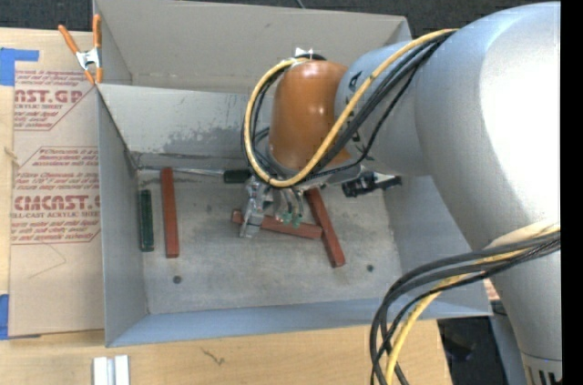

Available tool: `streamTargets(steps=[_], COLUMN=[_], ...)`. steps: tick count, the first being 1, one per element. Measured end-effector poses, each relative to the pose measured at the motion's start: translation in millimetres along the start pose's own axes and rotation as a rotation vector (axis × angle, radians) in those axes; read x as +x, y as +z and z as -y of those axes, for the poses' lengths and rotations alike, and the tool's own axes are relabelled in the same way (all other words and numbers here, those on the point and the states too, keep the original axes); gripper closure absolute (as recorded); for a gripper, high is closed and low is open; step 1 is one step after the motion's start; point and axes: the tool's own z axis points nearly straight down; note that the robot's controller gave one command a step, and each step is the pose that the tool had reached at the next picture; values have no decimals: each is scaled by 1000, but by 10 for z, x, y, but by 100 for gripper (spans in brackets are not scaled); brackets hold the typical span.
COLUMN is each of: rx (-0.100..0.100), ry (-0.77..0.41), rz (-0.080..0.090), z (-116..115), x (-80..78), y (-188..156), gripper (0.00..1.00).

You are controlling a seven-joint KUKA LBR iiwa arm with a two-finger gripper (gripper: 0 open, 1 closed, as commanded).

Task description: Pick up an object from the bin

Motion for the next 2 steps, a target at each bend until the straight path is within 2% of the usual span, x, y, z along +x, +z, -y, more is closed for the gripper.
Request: streamTargets(steps=[1, 2], rx=[0, 0], ry=[0, -17], rz=[0, 6], z=[0, 122], x=[0, -32], y=[0, -1657], gripper=[100, 100])
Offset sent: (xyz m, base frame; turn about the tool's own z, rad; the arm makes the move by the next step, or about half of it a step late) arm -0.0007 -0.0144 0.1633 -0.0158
